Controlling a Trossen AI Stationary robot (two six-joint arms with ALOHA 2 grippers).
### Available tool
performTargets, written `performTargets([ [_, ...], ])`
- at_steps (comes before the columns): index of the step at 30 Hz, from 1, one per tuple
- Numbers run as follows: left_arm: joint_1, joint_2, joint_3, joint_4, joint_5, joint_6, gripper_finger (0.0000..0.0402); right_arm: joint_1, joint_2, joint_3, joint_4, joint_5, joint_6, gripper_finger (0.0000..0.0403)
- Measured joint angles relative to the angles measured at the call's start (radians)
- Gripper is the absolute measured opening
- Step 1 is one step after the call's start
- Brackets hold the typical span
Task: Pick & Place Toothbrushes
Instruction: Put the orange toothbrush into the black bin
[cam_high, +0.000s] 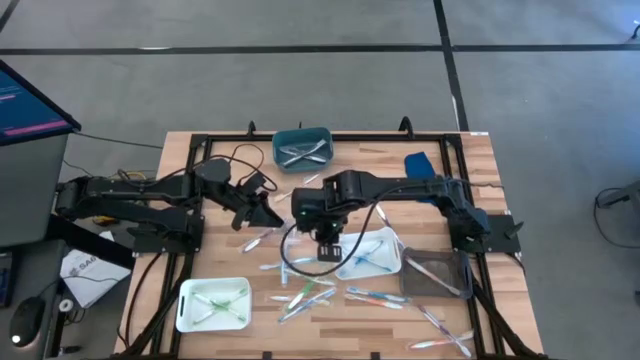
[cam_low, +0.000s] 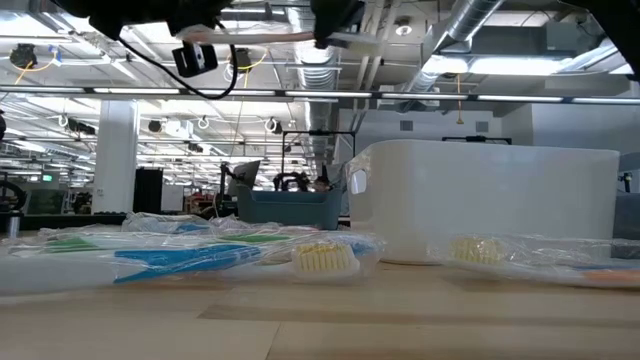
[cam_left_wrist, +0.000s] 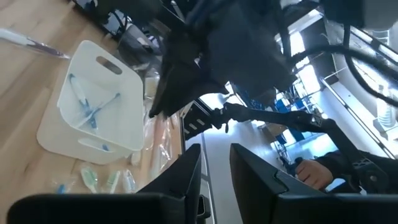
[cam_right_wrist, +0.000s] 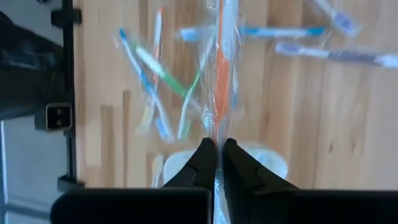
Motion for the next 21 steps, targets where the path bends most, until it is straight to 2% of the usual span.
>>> performTargets([
  [15,-0.001,0.002,0.0,0.018,-0.1,0.015,0.008,0.104,-0.064,0.002,-0.092,0.148,0.128,0.0004],
  [21,-0.003,0.002,0.0,0.03,-0.17,-0.013,0.008,0.165,-0.108,-0.001,-0.149,0.225,0.16,0.0004],
])
